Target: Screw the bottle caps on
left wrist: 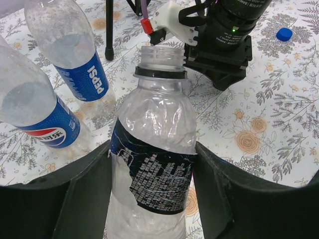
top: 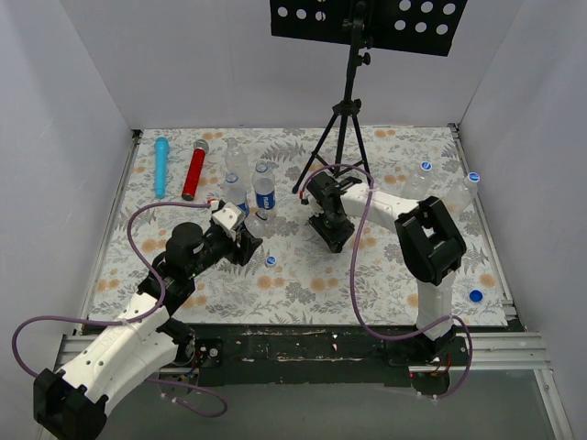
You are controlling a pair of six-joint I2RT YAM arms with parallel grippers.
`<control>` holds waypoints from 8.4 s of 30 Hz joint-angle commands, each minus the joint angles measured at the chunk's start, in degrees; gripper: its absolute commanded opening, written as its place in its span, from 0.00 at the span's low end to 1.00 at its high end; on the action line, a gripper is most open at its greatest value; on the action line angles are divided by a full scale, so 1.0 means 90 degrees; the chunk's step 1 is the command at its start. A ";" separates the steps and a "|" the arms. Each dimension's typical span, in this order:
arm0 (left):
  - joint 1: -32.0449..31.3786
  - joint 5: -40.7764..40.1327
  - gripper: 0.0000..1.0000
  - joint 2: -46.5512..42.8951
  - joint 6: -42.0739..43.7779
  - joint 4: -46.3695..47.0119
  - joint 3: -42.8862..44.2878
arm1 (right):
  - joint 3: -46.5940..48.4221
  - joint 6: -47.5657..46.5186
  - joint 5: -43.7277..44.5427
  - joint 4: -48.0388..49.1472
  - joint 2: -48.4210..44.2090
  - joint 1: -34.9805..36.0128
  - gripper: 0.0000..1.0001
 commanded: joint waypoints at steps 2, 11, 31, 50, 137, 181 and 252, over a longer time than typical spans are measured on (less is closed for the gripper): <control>0.0025 0.0060 0.02 -0.0038 -0.0001 0.0023 0.0050 | 0.0249 -0.0029 -0.0055 -0.0045 0.0116 0.0014 0.46; 0.0025 0.0090 0.02 -0.0038 0.0008 0.0023 0.0041 | 0.0239 -0.0048 -0.0016 -0.0074 -0.0020 0.0014 0.30; -0.0004 0.3302 0.05 0.0294 0.1180 -0.0358 0.0148 | -0.0308 -0.1971 -0.3110 0.0267 -0.3086 0.0736 0.22; -0.0131 0.3937 0.04 0.0313 0.1346 -0.0553 0.0168 | 0.0044 -0.2773 -0.4185 0.0766 -0.3888 0.1479 0.19; -0.1811 -0.0983 0.00 0.0675 0.0936 0.4905 -0.0789 | 0.0922 0.1581 -0.2009 -0.0045 -0.2189 0.1215 0.01; -0.0669 0.2401 0.00 0.1642 -0.1690 0.5178 -0.0457 | 0.0709 0.0198 -0.4847 0.2180 -0.4347 -0.0249 0.74; -0.0844 -0.0476 0.00 0.0645 -0.0432 0.4106 -0.0477 | -0.1702 0.1844 0.1026 0.4014 -0.3907 0.2132 0.01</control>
